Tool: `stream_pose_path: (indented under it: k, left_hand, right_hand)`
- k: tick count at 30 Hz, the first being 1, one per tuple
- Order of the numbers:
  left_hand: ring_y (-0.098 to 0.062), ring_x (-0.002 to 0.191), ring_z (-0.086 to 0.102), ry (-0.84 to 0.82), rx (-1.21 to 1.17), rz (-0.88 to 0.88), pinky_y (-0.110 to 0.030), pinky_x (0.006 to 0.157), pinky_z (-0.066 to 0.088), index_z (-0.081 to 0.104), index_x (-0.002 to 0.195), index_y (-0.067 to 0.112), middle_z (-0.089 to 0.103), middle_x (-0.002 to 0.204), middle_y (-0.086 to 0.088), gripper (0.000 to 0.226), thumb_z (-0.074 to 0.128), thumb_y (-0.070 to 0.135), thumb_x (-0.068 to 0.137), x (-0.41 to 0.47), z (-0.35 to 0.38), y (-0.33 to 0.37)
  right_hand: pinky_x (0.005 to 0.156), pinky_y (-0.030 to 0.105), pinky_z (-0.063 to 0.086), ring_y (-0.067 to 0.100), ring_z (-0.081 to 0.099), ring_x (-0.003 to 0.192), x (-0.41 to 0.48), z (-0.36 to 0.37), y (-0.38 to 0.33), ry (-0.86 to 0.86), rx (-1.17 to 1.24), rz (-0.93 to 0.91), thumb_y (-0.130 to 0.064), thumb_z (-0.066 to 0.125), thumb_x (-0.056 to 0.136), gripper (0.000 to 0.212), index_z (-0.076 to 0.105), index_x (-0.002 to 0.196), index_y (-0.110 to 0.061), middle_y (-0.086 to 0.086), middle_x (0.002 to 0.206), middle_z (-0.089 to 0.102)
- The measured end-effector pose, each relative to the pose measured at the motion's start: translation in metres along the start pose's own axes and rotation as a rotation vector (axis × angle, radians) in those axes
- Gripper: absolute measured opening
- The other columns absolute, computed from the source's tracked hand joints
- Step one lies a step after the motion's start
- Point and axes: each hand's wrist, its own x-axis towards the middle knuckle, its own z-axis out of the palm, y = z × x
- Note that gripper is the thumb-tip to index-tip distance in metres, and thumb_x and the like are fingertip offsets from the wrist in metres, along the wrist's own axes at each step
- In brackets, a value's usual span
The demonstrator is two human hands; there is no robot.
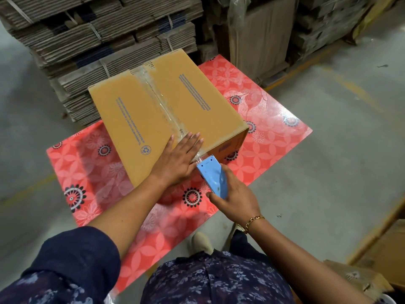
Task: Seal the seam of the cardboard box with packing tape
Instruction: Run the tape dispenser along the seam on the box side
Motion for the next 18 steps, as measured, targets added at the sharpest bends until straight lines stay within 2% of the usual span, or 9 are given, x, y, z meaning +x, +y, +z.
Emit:
stream_pose_path:
  k: [3,7,11,15,18]
  left_hand:
    - [-0.016,0.157,0.003,-0.007,0.019,-0.008,-0.059,0.124,0.008,0.008,0.162,0.024,0.003,0.171,0.004,0.074,0.015,0.055,0.096,0.0,0.001,0.0]
    - [-0.013,0.157,-0.002,-0.02,-0.002,-0.013,-0.057,0.126,0.003,0.004,0.162,0.025,-0.002,0.17,0.006,0.078,0.005,0.062,0.094,0.001,-0.003,0.001]
    - [-0.013,0.157,0.0,-0.013,-0.003,-0.012,-0.058,0.125,0.006,0.004,0.162,0.025,0.0,0.17,0.005,0.075,0.011,0.061,0.097,0.002,-0.001,-0.001]
    - [-0.015,0.157,0.005,0.02,0.022,-0.04,-0.059,0.124,0.011,0.01,0.162,0.023,0.006,0.17,0.004,0.071,0.016,0.054,0.098,0.002,0.001,0.004]
    - [-0.018,0.157,0.006,0.052,0.044,-0.06,-0.056,0.125,0.011,0.008,0.162,0.021,0.007,0.17,0.003,0.071,0.024,0.057,0.103,0.001,0.006,0.005]
  right_hand:
    - [0.081,0.038,0.05,0.027,0.059,0.119,-0.011,-0.004,0.003,-0.002,-0.018,0.019,-0.056,0.061,0.086,0.087,0.016,0.156,-0.03,-0.004,0.148,0.051]
    - [0.08,0.039,0.051,0.029,0.061,0.116,-0.028,-0.004,0.016,-0.05,-0.074,0.05,-0.061,0.058,0.085,0.089,0.012,0.156,-0.032,-0.003,0.15,0.05]
    - [0.077,0.041,0.052,0.032,0.063,0.111,-0.03,-0.008,0.015,-0.041,-0.114,0.038,-0.065,0.054,0.086,0.093,0.003,0.157,-0.035,-0.003,0.15,0.048]
    - [0.063,0.045,0.056,0.036,0.066,0.087,-0.035,-0.008,0.01,-0.052,-0.174,-0.013,-0.074,0.043,0.086,0.091,-0.016,0.151,-0.049,0.0,0.129,0.054]
    - [0.068,0.043,0.056,0.034,0.065,0.091,-0.025,-0.017,0.004,-0.119,-0.225,0.016,-0.073,0.042,0.086,0.087,-0.008,0.153,-0.047,0.003,0.12,0.056]
